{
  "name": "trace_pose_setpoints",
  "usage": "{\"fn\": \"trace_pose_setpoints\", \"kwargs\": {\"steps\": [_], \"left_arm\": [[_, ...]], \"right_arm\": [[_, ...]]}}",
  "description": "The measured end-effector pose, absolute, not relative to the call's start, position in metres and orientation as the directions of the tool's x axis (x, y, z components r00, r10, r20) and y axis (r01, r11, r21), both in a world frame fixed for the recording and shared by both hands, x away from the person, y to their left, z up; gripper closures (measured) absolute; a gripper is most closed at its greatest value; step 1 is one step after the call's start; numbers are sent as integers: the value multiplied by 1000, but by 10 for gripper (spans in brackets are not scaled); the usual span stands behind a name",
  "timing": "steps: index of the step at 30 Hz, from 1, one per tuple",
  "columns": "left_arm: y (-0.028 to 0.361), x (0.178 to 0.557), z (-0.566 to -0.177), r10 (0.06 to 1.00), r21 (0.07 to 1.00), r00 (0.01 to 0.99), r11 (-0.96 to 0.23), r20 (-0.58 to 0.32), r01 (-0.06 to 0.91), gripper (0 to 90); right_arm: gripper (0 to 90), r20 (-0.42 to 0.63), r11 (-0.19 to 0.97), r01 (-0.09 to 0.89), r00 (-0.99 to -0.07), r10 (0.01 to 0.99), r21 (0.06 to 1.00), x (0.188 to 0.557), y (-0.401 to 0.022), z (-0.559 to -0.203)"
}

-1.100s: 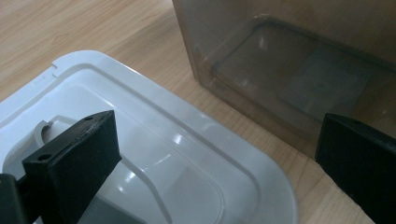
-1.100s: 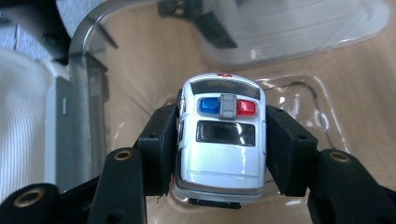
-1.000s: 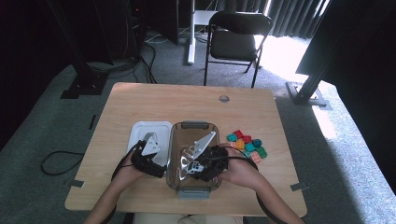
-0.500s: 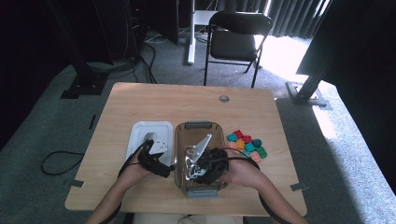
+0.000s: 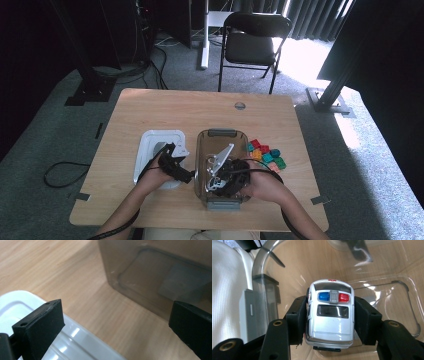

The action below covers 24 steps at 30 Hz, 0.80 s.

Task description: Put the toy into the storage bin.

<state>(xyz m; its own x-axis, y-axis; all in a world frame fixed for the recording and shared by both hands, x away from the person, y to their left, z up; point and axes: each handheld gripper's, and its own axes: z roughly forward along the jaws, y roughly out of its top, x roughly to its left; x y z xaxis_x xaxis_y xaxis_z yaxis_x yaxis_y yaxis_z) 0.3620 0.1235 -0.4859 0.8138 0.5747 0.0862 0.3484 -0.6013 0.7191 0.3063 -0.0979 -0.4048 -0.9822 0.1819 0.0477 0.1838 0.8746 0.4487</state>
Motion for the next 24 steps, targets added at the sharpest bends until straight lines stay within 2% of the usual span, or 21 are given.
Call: {"fn": "trace_pose_setpoints", "kwargs": {"steps": [6, 15, 18, 24], "left_arm": [[125, 364, -482, 593, 715, 800, -598, 90, 362, 5], [174, 346, -464, 694, 774, 719, -477, 40, 416, 5], [212, 327, -463, 763, 766, 643, -451, 65, 458, 5], [264, 301, -477, 842, 754, 538, -377, 37, 538, 5]], "right_arm": [[480, 27, 903, 190, -980, 195, 386, 313, -95, -410], [480, 23, 943, 163, -986, 163, 291, 319, -81, -417], [480, 33, 954, 158, -987, 154, 254, 319, -76, -419], [479, 17, 963, 168, -986, 169, 212, 321, -75, -422]]}}
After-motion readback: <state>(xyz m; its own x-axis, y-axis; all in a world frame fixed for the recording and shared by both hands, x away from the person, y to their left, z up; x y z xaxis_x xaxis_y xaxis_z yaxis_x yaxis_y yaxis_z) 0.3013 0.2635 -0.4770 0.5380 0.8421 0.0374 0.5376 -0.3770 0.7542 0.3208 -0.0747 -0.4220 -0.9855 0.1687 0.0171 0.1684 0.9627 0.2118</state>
